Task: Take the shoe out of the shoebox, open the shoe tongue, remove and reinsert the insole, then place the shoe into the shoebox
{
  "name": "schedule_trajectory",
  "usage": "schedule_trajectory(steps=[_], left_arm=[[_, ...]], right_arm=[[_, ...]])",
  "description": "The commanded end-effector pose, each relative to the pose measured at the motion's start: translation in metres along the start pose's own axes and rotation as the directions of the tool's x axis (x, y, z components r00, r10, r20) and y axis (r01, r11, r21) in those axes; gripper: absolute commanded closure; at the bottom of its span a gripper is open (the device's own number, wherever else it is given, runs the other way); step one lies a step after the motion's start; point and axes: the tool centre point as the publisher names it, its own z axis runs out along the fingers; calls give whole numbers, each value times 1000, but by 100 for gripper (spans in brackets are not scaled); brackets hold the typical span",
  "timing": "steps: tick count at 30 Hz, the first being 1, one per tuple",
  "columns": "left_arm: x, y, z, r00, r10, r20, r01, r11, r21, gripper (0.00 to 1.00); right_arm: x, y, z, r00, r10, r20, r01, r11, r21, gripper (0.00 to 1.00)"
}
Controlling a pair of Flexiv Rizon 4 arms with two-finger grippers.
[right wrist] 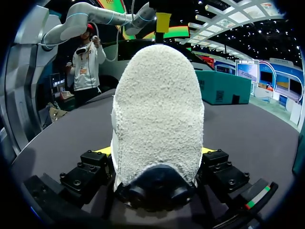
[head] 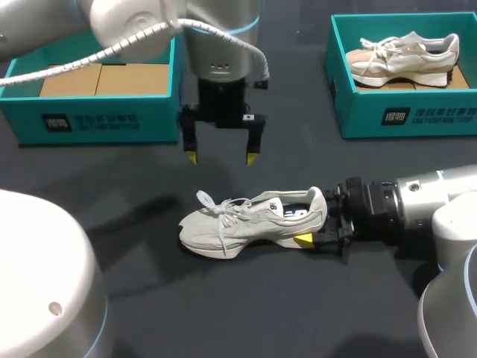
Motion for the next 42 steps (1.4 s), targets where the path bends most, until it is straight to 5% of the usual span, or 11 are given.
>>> schedule_trajectory(steps=[1,4,12,19,42], left_arm=[[8,-3,-1,1000,0,20,0,1000,-7,0],[24,-2,15,996,-14,92,12,1000,19,0],[68,2,35,985,17,171,1,994,-108,0],[91,6,52,973,-20,229,49,991,-123,0],[92,13,100,913,-68,402,152,972,-181,0]], right_arm=[[0,0,0,1000,0,1,0,1000,3,100],[0,0,0,1000,0,1,0,1000,3,100],[0,0,0,1000,0,1,0,1000,3,100],[0,0,0,1000,0,1,0,1000,3,100],[0,0,0,1000,0,1,0,1000,3,100]])
